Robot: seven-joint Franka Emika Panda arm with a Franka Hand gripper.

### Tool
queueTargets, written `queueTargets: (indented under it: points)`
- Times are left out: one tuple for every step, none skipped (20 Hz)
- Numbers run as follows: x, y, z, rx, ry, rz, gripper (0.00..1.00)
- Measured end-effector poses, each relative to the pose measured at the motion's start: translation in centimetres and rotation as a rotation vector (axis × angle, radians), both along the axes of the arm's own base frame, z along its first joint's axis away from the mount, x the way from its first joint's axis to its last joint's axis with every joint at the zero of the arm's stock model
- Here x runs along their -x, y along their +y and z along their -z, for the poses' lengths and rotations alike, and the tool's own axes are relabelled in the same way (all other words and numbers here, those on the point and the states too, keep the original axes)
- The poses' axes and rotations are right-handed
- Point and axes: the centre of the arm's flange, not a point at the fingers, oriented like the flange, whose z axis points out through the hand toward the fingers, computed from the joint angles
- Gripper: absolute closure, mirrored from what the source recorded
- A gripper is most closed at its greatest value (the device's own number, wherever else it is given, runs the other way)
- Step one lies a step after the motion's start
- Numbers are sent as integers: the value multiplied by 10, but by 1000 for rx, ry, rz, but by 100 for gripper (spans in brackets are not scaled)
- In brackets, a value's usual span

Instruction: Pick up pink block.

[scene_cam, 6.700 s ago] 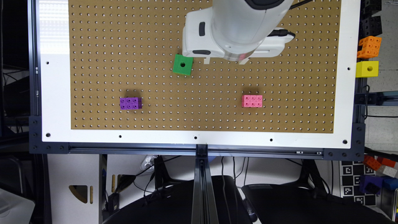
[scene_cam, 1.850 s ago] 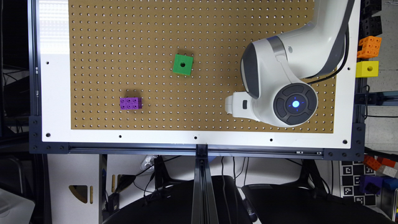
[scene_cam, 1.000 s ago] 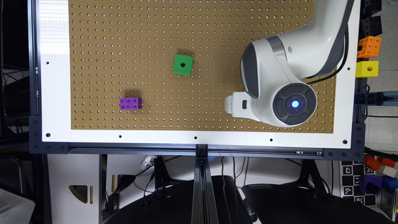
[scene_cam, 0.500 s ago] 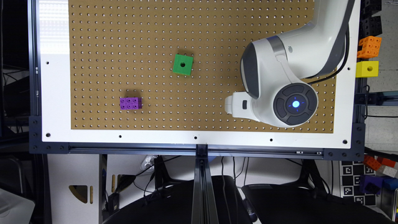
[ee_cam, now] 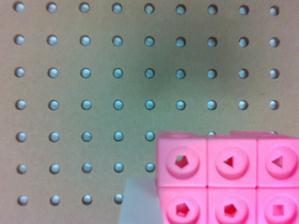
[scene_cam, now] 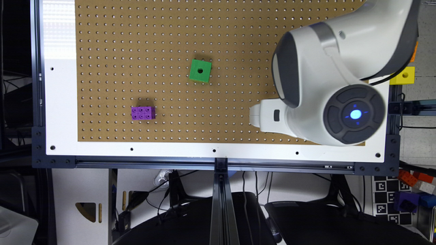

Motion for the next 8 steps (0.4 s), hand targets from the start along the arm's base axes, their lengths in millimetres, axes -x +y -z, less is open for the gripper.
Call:
queueTargets:
  points:
    - [0, 0, -3, 0, 0, 0, 100]
    - [0, 0, -6, 0, -3, 0, 100]
    - [0, 0, -10, 0, -4, -1, 100]
    - [1, 0, -13, 1, -4, -1, 100]
    - [1, 0, -15, 1, -5, -1, 100]
    - [1, 0, -16, 1, -5, -1, 100]
    - [1, 0, -16, 1, -5, -1, 100]
    - [1, 0, -16, 1, -5, -1, 100]
